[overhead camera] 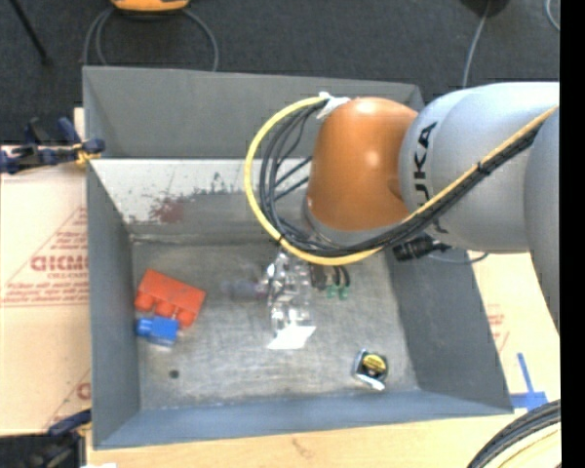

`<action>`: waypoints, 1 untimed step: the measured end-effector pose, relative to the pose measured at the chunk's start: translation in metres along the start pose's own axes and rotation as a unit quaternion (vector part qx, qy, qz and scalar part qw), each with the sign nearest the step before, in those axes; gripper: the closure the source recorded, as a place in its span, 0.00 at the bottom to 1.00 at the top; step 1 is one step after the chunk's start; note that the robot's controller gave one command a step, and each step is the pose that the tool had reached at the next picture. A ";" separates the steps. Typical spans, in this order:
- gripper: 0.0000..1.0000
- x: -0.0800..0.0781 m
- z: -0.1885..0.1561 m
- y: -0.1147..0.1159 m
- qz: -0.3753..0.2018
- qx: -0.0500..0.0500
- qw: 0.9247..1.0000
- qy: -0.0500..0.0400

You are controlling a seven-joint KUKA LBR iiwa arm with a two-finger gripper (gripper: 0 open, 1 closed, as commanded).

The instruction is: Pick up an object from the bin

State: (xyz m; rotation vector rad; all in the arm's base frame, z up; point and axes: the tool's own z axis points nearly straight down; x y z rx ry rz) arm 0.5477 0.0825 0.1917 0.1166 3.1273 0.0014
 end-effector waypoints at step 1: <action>0.00 0.002 0.005 0.000 -0.001 0.001 1.000 0.004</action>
Offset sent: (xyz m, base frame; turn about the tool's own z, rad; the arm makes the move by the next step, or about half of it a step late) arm 0.0000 0.0000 0.0000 0.0000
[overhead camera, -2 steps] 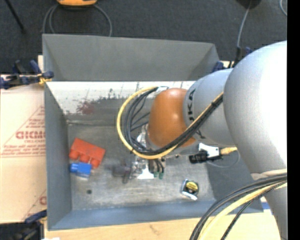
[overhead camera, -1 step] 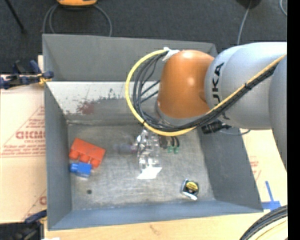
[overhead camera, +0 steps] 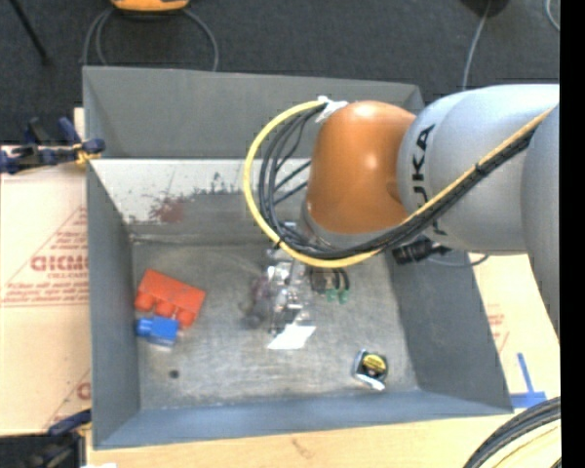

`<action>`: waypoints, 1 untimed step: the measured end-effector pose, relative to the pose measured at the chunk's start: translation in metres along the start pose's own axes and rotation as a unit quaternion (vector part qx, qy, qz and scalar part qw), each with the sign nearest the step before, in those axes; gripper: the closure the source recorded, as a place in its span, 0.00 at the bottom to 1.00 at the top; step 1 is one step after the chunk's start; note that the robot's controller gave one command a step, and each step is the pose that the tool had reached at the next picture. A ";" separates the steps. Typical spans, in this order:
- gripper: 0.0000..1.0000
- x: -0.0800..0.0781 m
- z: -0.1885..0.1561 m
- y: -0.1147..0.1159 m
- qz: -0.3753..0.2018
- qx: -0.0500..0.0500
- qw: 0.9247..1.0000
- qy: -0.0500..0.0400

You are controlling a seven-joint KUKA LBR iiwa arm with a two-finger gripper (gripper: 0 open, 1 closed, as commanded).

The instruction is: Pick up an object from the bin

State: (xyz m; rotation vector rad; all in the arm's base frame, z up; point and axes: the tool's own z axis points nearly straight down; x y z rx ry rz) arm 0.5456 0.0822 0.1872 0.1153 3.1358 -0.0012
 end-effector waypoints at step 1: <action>0.00 -0.013 0.104 -0.025 0.041 0.000 0.999 0.001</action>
Offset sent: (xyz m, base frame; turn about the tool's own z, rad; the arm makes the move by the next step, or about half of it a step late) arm 0.0115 -0.0245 -0.1008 0.0833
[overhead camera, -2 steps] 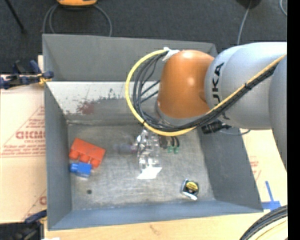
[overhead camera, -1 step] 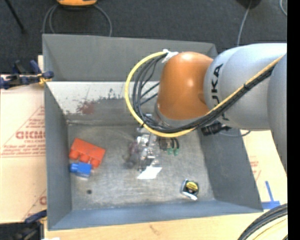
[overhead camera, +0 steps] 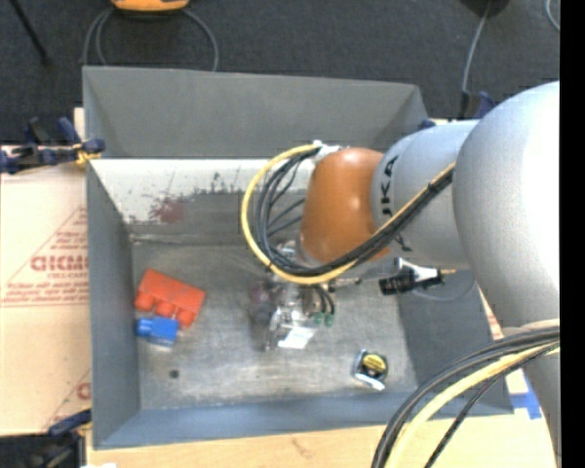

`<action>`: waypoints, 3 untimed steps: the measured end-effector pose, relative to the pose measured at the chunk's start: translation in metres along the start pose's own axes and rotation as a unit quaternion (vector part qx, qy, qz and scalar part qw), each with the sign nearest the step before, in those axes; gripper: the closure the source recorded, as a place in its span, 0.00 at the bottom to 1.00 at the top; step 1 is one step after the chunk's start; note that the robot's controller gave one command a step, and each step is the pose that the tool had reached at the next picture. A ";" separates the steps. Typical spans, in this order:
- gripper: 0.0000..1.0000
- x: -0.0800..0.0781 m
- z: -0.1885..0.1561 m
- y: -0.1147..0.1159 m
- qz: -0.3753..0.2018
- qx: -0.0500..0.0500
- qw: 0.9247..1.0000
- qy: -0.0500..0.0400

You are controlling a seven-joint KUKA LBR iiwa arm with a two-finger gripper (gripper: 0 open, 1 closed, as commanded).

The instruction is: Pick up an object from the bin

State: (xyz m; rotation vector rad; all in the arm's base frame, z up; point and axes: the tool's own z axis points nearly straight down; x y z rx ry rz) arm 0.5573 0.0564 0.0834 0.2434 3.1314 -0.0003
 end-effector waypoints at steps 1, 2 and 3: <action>1.00 -0.001 -0.004 0.001 -0.001 0.000 1.000 -0.002; 1.00 -0.013 -0.022 0.004 -0.010 0.000 1.000 -0.003; 1.00 -0.020 -0.084 -0.009 -0.009 -0.001 1.000 -0.005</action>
Offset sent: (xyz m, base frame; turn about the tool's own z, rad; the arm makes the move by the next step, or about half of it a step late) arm 0.0000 0.0000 0.0000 0.0000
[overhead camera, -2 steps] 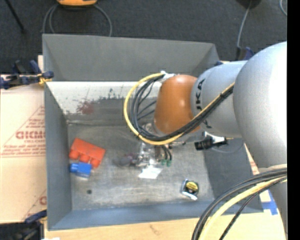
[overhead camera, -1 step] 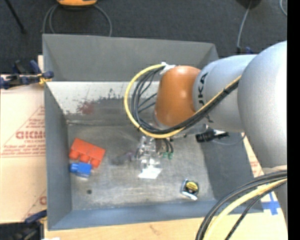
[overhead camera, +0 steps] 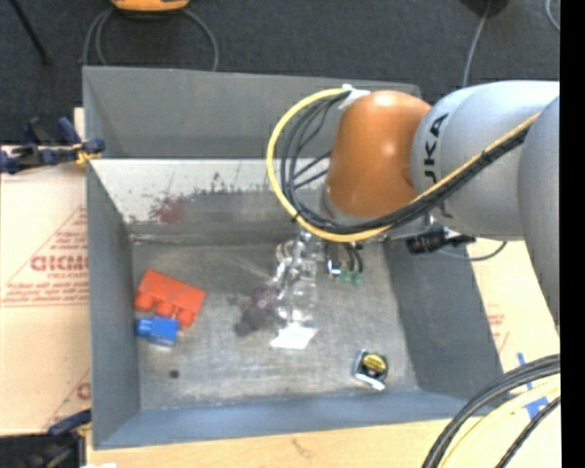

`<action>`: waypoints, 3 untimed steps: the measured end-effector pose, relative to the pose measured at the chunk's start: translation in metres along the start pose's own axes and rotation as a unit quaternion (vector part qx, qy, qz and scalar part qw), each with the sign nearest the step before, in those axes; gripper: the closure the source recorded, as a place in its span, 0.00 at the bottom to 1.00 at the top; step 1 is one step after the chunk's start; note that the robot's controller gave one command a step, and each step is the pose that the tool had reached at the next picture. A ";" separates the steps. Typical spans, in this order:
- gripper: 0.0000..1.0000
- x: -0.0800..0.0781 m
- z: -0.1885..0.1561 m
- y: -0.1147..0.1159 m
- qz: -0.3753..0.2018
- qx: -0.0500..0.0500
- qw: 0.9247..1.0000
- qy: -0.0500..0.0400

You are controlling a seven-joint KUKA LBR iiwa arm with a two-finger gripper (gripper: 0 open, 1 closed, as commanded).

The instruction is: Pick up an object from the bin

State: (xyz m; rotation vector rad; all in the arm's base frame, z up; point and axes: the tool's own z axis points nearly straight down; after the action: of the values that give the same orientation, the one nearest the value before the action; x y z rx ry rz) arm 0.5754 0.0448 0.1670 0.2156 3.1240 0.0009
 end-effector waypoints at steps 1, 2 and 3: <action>0.00 0.002 0.004 0.000 -0.001 0.001 1.000 0.003; 0.00 0.037 0.091 0.026 0.014 0.000 1.000 0.001; 1.00 0.035 0.086 0.026 0.014 -0.001 1.000 -0.001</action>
Offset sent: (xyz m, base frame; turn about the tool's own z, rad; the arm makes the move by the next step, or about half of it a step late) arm 0.0000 0.0000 0.0000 0.0000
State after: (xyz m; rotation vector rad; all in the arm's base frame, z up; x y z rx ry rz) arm 0.5456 0.0756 0.0803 0.2590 3.1176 0.0042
